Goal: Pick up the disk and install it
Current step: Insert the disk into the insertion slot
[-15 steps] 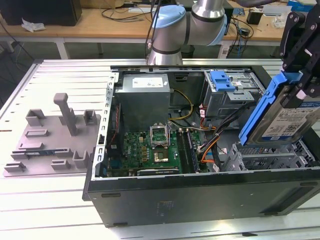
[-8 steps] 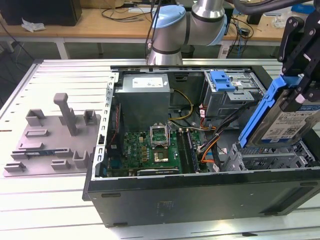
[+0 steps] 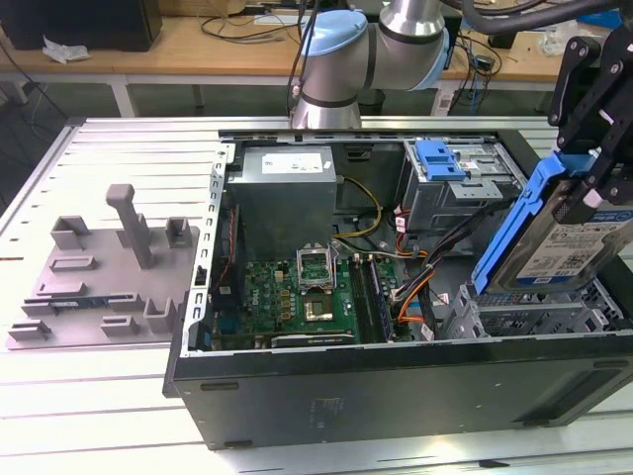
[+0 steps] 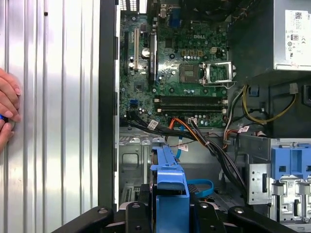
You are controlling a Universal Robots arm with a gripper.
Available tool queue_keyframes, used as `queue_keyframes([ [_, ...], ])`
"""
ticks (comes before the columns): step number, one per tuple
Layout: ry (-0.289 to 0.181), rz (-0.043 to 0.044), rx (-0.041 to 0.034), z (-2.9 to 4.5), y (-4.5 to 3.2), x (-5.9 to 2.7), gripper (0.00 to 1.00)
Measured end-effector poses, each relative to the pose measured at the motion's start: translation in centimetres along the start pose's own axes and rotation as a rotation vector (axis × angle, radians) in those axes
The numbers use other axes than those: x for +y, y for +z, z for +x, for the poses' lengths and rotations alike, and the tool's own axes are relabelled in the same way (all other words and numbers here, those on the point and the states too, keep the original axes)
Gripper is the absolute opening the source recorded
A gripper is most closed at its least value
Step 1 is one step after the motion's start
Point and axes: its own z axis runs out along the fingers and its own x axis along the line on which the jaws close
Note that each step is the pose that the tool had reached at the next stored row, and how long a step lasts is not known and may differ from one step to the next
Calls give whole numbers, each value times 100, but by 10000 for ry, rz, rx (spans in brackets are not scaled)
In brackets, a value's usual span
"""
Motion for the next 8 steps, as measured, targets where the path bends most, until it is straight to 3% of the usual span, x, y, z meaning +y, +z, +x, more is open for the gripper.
queue_keyframes([
  [8, 129, 8, -4, 2, 26, 0, 37],
])
